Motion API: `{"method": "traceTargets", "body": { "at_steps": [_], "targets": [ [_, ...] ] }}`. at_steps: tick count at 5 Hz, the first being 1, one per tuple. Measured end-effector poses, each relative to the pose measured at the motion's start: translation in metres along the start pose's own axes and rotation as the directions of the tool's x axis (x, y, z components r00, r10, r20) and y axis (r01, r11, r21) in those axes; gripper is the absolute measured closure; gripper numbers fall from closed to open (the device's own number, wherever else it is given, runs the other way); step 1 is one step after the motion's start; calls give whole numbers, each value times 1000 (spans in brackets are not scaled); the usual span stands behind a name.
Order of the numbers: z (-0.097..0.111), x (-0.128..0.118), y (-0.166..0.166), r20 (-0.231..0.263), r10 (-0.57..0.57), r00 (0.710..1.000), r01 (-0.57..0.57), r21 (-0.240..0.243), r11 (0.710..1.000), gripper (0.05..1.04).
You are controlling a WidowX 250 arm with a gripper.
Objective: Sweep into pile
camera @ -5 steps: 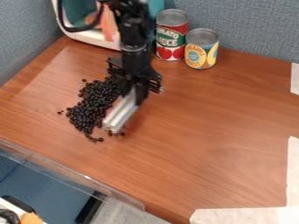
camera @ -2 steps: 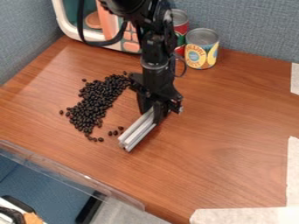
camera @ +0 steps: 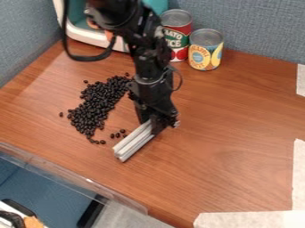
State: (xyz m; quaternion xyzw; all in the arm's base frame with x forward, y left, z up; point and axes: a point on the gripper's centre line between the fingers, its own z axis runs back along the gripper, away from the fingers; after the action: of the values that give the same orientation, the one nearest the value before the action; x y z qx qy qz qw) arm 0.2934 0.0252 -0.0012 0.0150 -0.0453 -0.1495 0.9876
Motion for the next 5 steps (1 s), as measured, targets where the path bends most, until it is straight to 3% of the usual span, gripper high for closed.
{"method": "traceTargets", "body": {
  "at_steps": [1, 3, 5],
  "targets": [
    [-1, -13, 13, 20, -191, 981, 191, -33, 981, 716],
    [1, -38, 49, -30, -225, 974, 223, -64, 973, 716],
    [1, -32, 63, -73, -255, 964, 249, -83, 965, 716]
  ]
}}
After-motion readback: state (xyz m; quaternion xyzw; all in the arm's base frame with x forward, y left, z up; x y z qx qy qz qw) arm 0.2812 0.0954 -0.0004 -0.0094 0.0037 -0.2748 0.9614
